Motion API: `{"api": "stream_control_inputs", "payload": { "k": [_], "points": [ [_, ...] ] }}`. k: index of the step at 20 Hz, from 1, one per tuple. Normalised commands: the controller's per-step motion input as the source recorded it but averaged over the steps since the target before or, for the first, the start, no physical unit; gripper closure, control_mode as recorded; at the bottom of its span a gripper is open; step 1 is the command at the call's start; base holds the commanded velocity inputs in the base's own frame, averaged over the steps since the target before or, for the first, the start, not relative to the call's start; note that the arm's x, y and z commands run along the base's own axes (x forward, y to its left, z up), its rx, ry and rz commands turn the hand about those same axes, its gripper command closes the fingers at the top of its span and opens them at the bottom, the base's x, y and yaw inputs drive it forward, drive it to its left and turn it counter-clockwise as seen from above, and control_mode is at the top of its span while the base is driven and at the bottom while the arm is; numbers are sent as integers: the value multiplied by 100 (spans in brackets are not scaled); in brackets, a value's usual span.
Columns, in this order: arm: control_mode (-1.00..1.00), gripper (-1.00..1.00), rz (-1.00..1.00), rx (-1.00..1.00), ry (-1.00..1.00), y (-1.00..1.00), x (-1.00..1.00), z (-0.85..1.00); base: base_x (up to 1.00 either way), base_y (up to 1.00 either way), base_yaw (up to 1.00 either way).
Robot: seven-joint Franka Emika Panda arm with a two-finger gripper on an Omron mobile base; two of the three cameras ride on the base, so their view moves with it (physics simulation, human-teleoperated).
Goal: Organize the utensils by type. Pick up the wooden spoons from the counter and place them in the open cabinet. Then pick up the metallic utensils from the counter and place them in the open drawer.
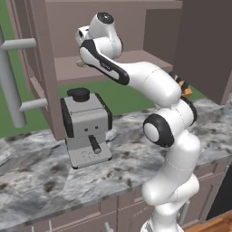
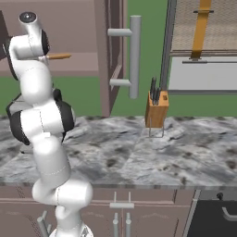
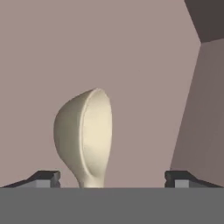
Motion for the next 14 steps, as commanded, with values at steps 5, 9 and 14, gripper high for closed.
{"api": "stream_control_inputs", "payload": {
  "k": [5, 9, 14],
  "points": [
    [-100, -100, 2, 0, 0, 0, -62, -19, 0, 0, 0],
    [-100, -100, 2, 0, 0, -3, -67, -8, 0, 0, 0],
    [-100, -100, 1, 3, -7, -15, -97, 0, 0, 0, 0]
  ]
}}
